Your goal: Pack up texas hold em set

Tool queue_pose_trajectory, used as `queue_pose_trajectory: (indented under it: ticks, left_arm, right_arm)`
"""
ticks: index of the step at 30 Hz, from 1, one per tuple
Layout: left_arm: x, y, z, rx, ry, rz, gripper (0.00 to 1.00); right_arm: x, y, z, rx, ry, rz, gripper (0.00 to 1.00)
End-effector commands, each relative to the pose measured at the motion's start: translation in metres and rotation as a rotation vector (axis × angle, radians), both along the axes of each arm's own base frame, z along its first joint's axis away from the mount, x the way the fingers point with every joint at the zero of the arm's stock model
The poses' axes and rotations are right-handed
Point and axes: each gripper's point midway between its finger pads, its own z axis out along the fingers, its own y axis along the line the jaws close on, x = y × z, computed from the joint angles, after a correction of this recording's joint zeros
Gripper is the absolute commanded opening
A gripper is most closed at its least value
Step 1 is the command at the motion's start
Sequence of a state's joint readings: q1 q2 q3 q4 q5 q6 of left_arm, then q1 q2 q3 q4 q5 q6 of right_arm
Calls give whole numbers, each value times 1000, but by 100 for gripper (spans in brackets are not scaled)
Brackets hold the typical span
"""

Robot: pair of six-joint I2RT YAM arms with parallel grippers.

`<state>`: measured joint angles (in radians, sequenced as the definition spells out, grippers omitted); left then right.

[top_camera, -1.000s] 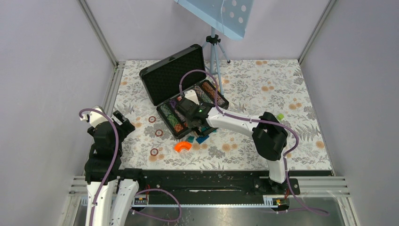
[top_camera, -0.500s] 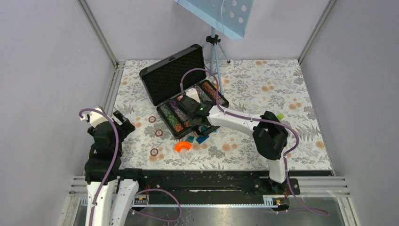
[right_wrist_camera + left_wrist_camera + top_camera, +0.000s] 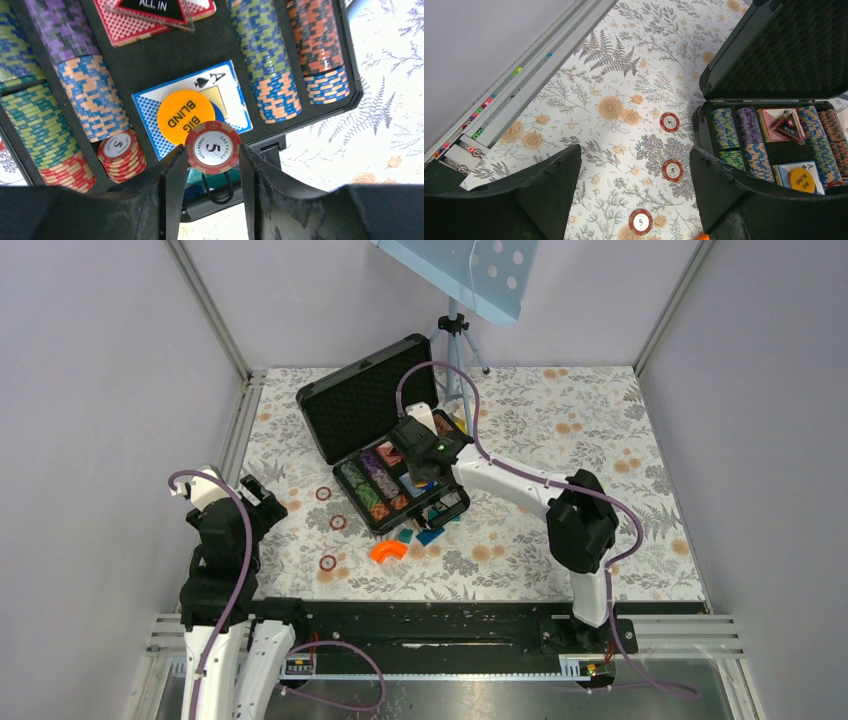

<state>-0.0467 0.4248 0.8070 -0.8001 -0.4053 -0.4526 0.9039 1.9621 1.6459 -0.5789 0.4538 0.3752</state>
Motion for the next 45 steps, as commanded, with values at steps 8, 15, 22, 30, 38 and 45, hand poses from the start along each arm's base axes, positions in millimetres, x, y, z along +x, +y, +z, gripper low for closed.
queue_pose_trajectory:
  ticks: [8, 15, 22, 30, 38, 45]
  left_arm:
    - [4, 3, 10, 10, -43, 12, 79]
    - [5, 1, 9, 7, -42, 6, 79]
    - [5, 1, 9, 9, -41, 5, 79]
    - [5, 1, 9, 9, -42, 4, 79]
    - [5, 0, 9, 7, -43, 1, 79]
    - [6, 0, 9, 6, -42, -3, 79]
  right_arm:
    - [-2, -18, 23, 22, -12, -16, 48]
    - [-23, -45, 6, 1, 2, -27, 48]
    - [-22, -46, 5, -13, 0, -31, 48]
    - [-20, -44, 8, -1, -2, -31, 48]
    - [-51, -50, -2, 38, 57, -22, 47]
    - [-121, -38, -33, -1, 118, 64, 47]
